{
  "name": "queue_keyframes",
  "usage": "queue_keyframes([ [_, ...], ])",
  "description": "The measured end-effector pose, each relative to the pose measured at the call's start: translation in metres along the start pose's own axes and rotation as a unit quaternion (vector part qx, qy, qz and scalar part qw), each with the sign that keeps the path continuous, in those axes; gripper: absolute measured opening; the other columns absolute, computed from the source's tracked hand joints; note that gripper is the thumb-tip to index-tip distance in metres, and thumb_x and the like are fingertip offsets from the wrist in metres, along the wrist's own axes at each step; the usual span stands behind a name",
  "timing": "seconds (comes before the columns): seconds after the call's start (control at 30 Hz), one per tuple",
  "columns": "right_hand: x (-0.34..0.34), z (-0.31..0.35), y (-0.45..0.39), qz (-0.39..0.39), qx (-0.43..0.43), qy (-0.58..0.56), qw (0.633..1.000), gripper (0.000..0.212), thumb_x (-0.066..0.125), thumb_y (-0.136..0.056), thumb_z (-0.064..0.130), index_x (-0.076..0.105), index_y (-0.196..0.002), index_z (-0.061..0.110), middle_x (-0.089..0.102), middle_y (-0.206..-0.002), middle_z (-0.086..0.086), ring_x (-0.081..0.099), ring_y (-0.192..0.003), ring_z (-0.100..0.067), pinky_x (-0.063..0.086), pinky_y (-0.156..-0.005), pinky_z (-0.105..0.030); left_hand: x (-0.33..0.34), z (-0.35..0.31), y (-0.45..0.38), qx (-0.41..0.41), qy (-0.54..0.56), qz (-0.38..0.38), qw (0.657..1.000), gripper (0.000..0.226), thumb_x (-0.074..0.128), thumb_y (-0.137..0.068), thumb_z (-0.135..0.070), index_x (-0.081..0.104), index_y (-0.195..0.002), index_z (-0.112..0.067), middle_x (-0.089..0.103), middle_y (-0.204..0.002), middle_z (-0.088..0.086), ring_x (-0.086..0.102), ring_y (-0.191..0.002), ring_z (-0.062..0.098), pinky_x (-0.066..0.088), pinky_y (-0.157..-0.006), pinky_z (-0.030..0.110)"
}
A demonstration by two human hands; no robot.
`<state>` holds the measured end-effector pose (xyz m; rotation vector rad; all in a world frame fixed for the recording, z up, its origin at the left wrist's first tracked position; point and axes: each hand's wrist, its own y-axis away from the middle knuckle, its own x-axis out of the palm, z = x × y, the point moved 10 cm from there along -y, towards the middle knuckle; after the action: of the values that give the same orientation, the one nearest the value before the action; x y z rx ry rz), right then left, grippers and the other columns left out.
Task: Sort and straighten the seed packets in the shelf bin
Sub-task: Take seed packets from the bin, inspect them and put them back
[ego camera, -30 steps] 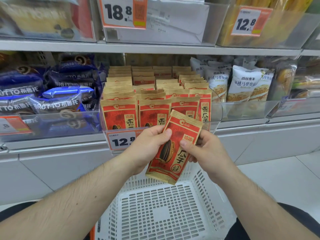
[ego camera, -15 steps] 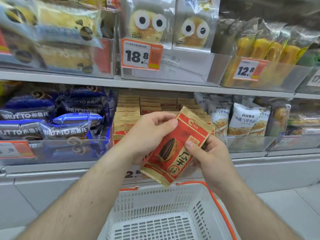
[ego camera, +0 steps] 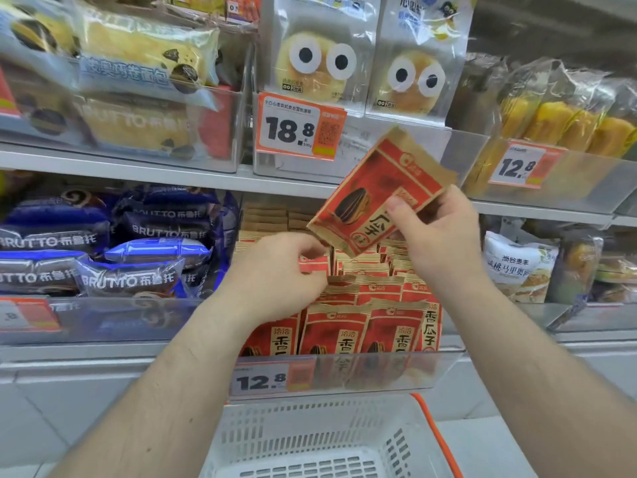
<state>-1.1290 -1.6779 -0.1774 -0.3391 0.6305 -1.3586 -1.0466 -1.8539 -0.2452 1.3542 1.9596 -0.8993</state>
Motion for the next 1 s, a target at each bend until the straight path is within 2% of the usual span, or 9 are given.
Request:
queue_keyframes([
  [0.1,0.02,-0.013,-0.012,0.057,0.007,0.047,0.997,0.02,0.072,-0.089,0.017,0.062,-0.09,0.034,0.072,-0.093,0.01,0.069,-0.089,-0.007,0.058,-0.085,-0.042,0.021,-0.003,0.001,0.034,-0.086,0.094,0.991,0.062,0.063,-0.084,-0.057,0.05,-0.142,-0.038,0.048,-0.146,-0.018,0.044,-0.135,0.008,0.038,-0.112,0.041],
  [0.23,0.038,-0.038,-0.023,0.096,0.029,0.087,0.991,0.012,0.073,-0.088,0.02,0.067,-0.095,0.027,0.073,-0.094,0.008,0.069,-0.09,-0.01,0.057,-0.087,-0.045,0.033,-0.003,0.001,0.045,-0.11,0.153,0.981,0.076,0.065,-0.078,-0.069,0.045,-0.144,-0.04,0.048,-0.147,-0.019,0.043,-0.136,0.007,0.034,-0.115,0.044],
  [0.4,0.054,-0.05,-0.03,0.141,0.052,0.102,0.983,0.012,0.072,-0.088,0.02,0.069,-0.099,0.026,0.074,-0.098,0.009,0.07,-0.093,-0.012,0.056,-0.089,-0.044,0.032,-0.006,0.001,0.046,-0.12,0.139,0.982,0.06,0.067,-0.084,-0.058,0.049,-0.14,-0.043,0.052,-0.143,-0.019,0.044,-0.133,0.01,0.031,-0.116,0.045],
  [0.53,0.069,-0.047,-0.033,0.198,0.047,0.128,0.971,0.016,0.073,-0.088,0.018,0.067,-0.093,0.032,0.073,-0.096,0.011,0.068,-0.092,-0.008,0.056,-0.086,-0.037,0.033,-0.005,0.004,0.042,-0.116,0.149,0.981,0.052,0.064,-0.091,-0.049,0.048,-0.14,-0.045,0.05,-0.143,-0.022,0.038,-0.137,0.012,0.02,-0.122,0.05],
  [0.6,0.078,-0.057,-0.032,0.245,0.086,0.159,0.953,0.014,0.075,-0.086,0.016,0.07,-0.09,0.028,0.074,-0.092,0.006,0.069,-0.085,-0.009,0.056,-0.079,-0.034,0.034,-0.003,0.005,0.043,-0.106,0.154,0.981,0.048,0.063,-0.092,-0.048,0.051,-0.138,-0.046,0.052,-0.142,-0.021,0.038,-0.138,0.011,0.017,-0.123,0.051],
  [0.67,0.087,-0.072,-0.028,0.294,0.135,0.188,0.927,0.007,0.076,-0.085,0.014,0.072,-0.091,0.015,0.076,-0.088,-0.003,0.072,-0.079,-0.018,0.06,-0.074,-0.037,0.035,-0.001,0.005,0.044,-0.099,0.161,0.981,0.045,0.062,-0.093,-0.048,0.053,-0.136,-0.047,0.054,-0.14,-0.021,0.038,-0.136,0.01,0.014,-0.123,0.05],
  [0.8,0.099,-0.095,-0.029,0.359,0.203,0.269,0.87,0.017,0.081,-0.08,0.018,0.072,-0.093,0.012,0.077,-0.087,-0.003,0.073,-0.083,-0.021,0.059,-0.08,-0.039,0.037,0.0,0.005,0.048,-0.092,0.165,0.981,0.042,0.062,-0.093,-0.048,0.054,-0.135,-0.047,0.052,-0.141,-0.021,0.037,-0.138,0.011,0.009,-0.125,0.049],
  [0.9,0.105,-0.09,-0.04,0.354,0.163,0.337,0.857,0.041,0.086,-0.074,0.026,0.069,-0.109,0.014,0.075,-0.095,0.002,0.07,-0.088,-0.016,0.057,-0.086,-0.039,0.037,0.001,0.004,0.056,-0.089,0.159,0.982,0.039,0.062,-0.093,-0.048,0.056,-0.132,-0.047,0.055,-0.139,-0.021,0.04,-0.137,0.01,0.011,-0.124,0.051],
  [1.0,0.119,-0.079,-0.038,0.369,0.094,0.368,0.848,0.05,0.082,-0.08,0.024,0.062,-0.125,0.015,0.072,-0.106,0.002,0.067,-0.092,-0.014,0.056,-0.086,-0.035,0.038,0.001,0.003,0.062,-0.09,0.156,0.982,0.038,0.062,-0.093,-0.047,0.058,-0.131,-0.047,0.056,-0.14,-0.022,0.041,-0.135,0.008,0.014,-0.123,0.051],
])
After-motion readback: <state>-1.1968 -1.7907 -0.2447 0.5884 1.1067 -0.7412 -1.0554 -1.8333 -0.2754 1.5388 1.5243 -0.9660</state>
